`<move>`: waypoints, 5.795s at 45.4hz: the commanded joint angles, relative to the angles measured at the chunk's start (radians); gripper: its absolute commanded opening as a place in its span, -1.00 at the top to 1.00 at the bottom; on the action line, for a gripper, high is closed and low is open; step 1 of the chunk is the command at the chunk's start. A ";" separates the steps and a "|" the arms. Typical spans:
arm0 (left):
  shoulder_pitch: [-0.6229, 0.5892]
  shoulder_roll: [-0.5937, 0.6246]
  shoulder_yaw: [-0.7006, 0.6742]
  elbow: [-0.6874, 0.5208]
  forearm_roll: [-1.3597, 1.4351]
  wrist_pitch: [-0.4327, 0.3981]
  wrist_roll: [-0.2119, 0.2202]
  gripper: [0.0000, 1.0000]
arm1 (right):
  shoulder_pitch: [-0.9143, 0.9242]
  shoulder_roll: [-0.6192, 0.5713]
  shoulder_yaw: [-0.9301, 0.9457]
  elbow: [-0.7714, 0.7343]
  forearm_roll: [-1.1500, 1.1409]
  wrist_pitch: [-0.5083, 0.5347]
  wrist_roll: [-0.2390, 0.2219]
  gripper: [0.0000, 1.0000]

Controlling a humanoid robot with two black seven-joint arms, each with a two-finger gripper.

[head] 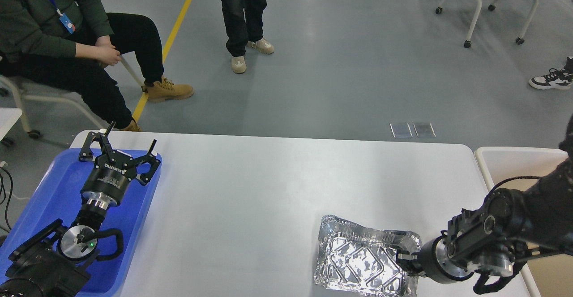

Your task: Tidy desktop

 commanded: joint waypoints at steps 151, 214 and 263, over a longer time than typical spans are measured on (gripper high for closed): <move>0.000 0.000 -0.006 0.000 0.000 0.000 -0.001 -0.98 | -0.958 -0.276 1.042 -1.575 0.235 0.059 -0.244 1.00; -0.001 -0.002 -0.002 0.000 0.000 0.000 -0.001 -0.98 | -0.978 -0.258 1.047 -1.578 0.093 0.067 -0.132 -0.99; -0.001 -0.002 -0.002 0.000 0.000 0.000 0.000 -0.98 | -0.552 -0.627 0.884 -1.010 -0.190 0.164 -0.135 -0.99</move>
